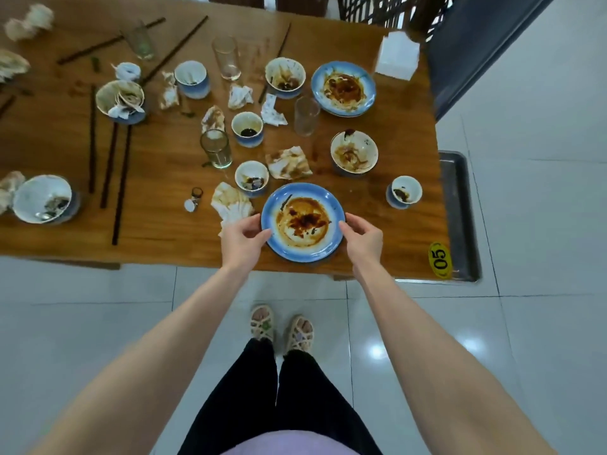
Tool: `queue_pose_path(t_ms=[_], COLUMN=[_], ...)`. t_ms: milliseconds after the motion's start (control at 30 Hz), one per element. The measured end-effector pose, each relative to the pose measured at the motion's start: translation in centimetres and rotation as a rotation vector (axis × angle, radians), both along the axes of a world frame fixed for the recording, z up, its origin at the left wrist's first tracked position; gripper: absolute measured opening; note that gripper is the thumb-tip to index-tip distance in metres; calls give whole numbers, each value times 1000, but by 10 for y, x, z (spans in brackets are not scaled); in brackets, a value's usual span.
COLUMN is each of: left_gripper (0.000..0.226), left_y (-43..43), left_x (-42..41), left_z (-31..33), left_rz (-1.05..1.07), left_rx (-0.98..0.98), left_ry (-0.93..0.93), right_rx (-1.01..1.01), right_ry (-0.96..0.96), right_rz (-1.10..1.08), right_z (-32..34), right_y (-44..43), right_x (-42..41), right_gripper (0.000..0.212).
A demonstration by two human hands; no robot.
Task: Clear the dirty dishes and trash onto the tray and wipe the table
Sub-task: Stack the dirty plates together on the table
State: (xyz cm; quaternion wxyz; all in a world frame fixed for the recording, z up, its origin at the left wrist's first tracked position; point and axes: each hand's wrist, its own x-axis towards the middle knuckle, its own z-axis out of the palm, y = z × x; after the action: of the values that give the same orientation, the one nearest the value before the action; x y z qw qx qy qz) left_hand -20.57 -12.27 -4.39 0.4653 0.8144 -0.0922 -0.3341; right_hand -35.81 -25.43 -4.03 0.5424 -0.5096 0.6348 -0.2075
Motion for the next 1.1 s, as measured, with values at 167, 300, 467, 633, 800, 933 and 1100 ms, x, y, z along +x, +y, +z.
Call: queue_pose_path(t_ms=[167,300,467,633,800,933,1100], left_gripper=[39,43,45,45,47,47,47], left_y=[2,-4,-7,-8,-6,-7,-7], left_x=[-8,-11,-11,-11,-12,-12,-12], left_z=[-4,-5,-8,-9,-7,-6,-7], left_rz=[13,19,27,12,-9,-5,2], left_rx=[36,63,85,86,87,79,58], left_ry=[-57,-50,-61,-70,-96,-99,-73], right_rx=[31,13,7,6,3,5,-10], right_ry=[32,92,127,145,133,140,152], right_rz=[15,10,-1,12,4,8,6], right_z=[-8,-12,-17,-19,-20,-22,-24], right_y=[-2,-4,-5,-6,-7,-9,-12], right_x=[-1,-2,-3,-1,-2,-1,-2], right_gripper=[28,33,35,33,31,30,30])
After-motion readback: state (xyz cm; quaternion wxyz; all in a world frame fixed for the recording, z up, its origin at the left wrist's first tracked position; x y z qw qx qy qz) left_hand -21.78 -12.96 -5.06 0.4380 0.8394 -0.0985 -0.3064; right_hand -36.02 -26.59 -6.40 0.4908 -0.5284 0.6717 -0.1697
